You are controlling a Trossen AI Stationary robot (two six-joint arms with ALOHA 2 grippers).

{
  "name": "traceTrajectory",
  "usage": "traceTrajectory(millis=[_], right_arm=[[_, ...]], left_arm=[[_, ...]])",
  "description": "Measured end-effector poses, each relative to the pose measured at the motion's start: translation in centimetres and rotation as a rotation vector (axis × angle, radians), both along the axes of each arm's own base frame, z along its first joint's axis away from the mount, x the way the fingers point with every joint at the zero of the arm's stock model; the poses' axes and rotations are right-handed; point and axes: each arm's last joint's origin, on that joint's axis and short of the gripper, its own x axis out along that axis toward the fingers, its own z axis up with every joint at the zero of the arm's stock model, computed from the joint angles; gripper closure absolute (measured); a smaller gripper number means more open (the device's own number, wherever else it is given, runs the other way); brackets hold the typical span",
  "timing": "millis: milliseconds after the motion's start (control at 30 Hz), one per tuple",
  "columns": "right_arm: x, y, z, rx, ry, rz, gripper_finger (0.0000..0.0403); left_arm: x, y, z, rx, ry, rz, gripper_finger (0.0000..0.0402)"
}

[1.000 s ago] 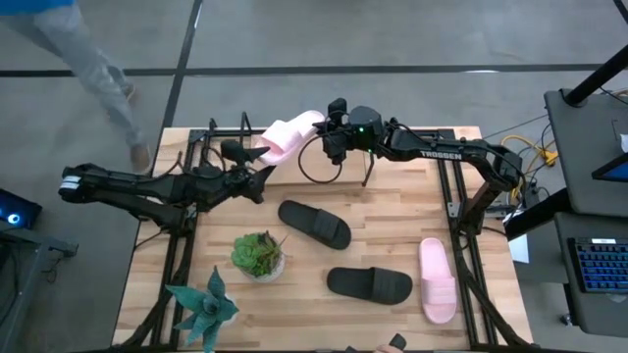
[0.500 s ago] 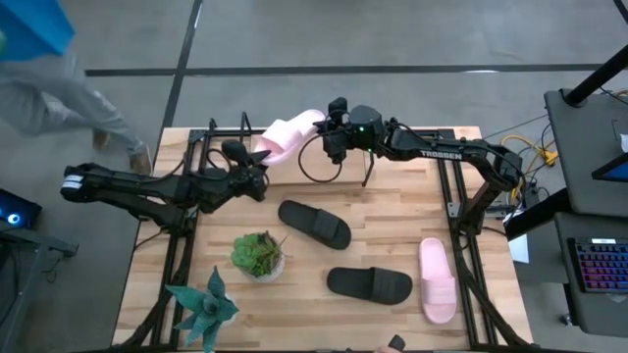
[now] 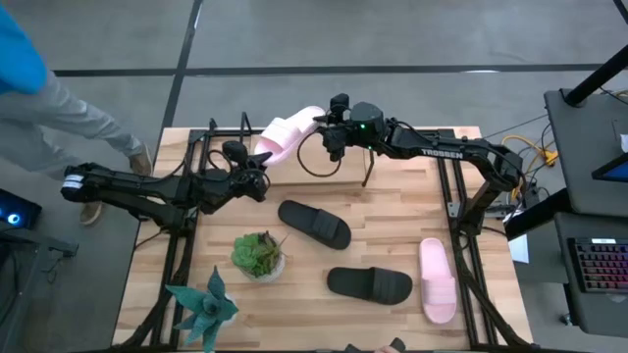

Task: Pick and place slides into the shelf
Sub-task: Put the top pink slide on the shelf

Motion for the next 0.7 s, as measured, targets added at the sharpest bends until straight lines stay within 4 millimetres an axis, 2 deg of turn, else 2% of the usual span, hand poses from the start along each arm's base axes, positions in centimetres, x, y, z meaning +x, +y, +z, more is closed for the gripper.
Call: traceTrajectory(millis=[100, 233, 467, 567, 700], right_arm=[[0.0, -0.2, 0.8, -0.004, -0.031, -0.099, 0.0248], [-0.2, -0.6, 2.2, 0.006, -0.095, -0.243, 0.0217], [-0.2, -0.5, 4.3, 0.079, -0.217, -0.266, 0.0211], [-0.3, -0.5, 5.1, 0.120, -0.272, -0.276, 0.0214], [-1.0, -0.3, 6.5, 0.153, -0.340, -0.281, 0.0216]], left_arm=[[-0.2, -0.1, 0.1, 0.004, -0.007, 0.042, 0.0387], [0.0, -0.5, -0.3, 0.018, -0.003, 0.149, 0.0387], [1.6, -1.4, -2.0, 0.036, 0.034, 0.262, 0.0387], [2.1, -1.4, -2.7, 0.067, 0.051, 0.361, 0.0387], [2.7, -1.4, -3.4, 0.058, -0.003, 0.450, 0.0387]])
